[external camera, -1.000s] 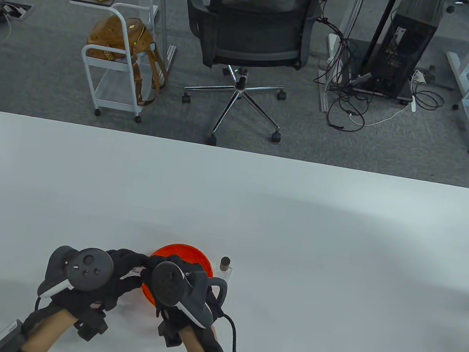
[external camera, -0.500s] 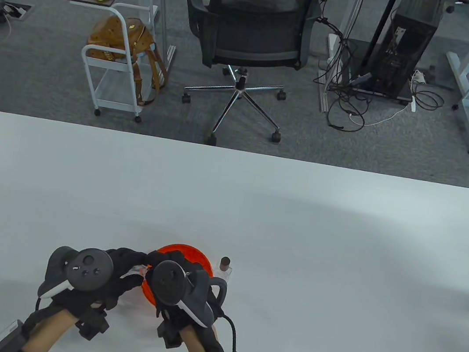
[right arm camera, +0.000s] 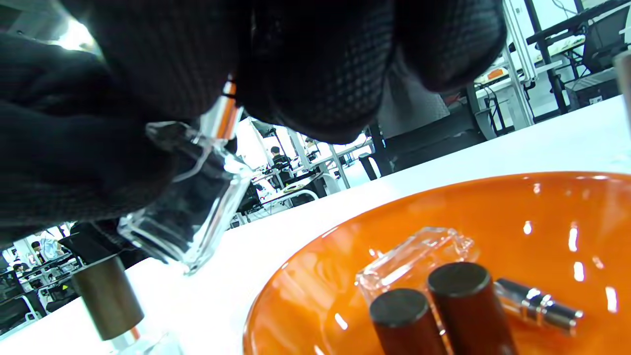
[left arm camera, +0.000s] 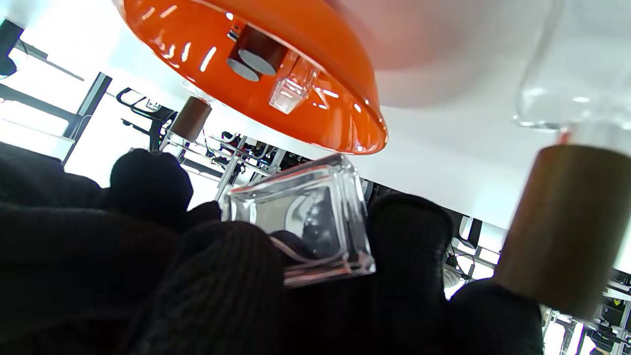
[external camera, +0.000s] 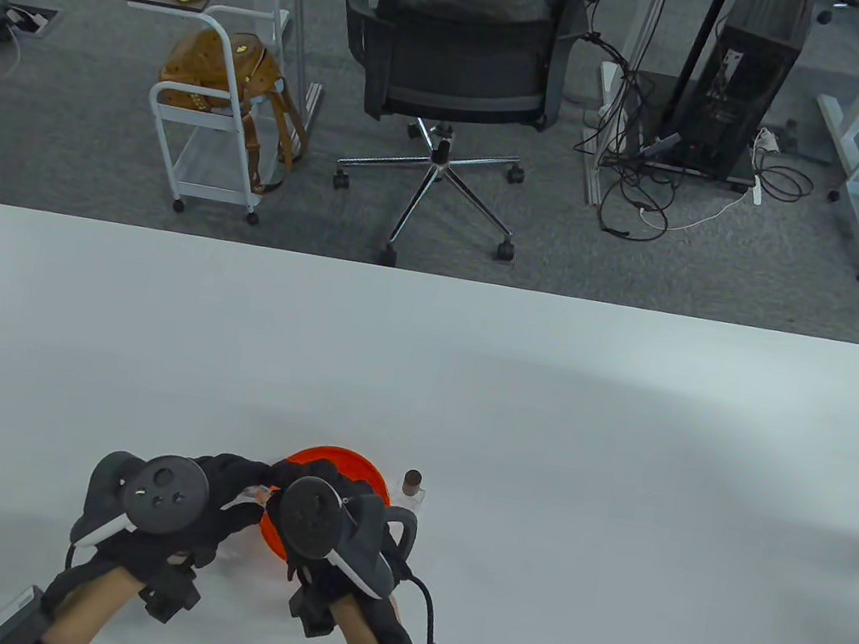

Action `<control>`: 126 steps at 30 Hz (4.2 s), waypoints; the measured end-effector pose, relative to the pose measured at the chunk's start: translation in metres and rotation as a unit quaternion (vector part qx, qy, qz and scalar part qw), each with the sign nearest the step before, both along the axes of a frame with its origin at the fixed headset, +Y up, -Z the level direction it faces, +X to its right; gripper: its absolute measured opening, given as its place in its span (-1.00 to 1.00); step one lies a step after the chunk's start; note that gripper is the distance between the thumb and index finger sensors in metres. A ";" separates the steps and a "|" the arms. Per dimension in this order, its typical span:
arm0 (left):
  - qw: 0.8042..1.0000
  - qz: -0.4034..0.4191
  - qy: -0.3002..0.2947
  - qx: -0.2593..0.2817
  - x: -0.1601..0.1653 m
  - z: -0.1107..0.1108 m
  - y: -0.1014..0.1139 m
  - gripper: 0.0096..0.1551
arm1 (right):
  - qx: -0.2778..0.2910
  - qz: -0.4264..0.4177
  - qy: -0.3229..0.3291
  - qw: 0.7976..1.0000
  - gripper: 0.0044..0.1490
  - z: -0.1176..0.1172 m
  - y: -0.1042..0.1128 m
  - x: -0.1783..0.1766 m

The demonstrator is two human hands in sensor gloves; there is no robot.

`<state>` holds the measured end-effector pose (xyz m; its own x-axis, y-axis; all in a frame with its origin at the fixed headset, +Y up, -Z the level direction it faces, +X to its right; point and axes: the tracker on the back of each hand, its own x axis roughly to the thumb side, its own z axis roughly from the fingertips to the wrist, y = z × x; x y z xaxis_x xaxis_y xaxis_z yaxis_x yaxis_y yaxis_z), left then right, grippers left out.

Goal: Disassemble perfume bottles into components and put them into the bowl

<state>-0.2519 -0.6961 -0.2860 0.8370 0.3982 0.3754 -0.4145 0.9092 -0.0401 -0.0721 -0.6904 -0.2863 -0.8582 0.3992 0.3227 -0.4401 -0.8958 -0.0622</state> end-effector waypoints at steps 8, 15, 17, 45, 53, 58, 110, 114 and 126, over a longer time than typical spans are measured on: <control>1.000 -0.006 0.002 0.002 0.000 0.000 0.000 -0.40 | -0.001 -0.002 -0.001 1.000 -0.40 0.000 -0.001 0.001; 1.000 -0.003 -0.005 0.000 0.000 0.000 -0.001 -0.40 | 0.014 0.006 -0.007 1.000 -0.42 0.000 0.000 0.002; 1.000 -0.006 -0.002 0.004 0.000 0.000 0.000 -0.40 | 0.000 -0.009 -0.005 1.000 -0.37 0.000 -0.001 0.002; 1.000 0.004 -0.002 -0.004 -0.002 -0.001 -0.002 -0.40 | 0.005 0.001 -0.001 1.000 -0.41 -0.001 -0.002 0.001; 1.000 -0.004 -0.002 0.002 -0.001 0.000 0.000 -0.40 | -0.003 0.003 0.002 1.000 -0.39 -0.001 -0.003 0.001; 1.000 -0.005 -0.008 -0.002 0.001 0.000 -0.001 -0.40 | 0.008 0.008 -0.005 1.000 -0.46 -0.002 -0.003 0.003; 1.000 0.000 -0.008 -0.007 0.002 0.001 -0.001 -0.40 | 0.009 0.009 -0.011 1.000 -0.47 -0.001 -0.001 0.003; 1.000 -0.002 0.003 -0.006 0.000 0.001 0.000 -0.40 | 0.004 0.016 0.003 1.000 -0.42 0.000 0.000 0.002; 0.998 -0.001 0.064 -0.005 -0.016 -0.005 0.005 -0.38 | 0.084 0.129 -0.120 0.981 -0.43 -0.013 0.008 0.038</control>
<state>-0.2681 -0.6913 -0.2908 0.8784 0.3999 0.2618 -0.4150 0.9098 0.0027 -0.0336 -0.6826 -0.2991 -0.9831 0.1169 0.1411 -0.1541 -0.9439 -0.2922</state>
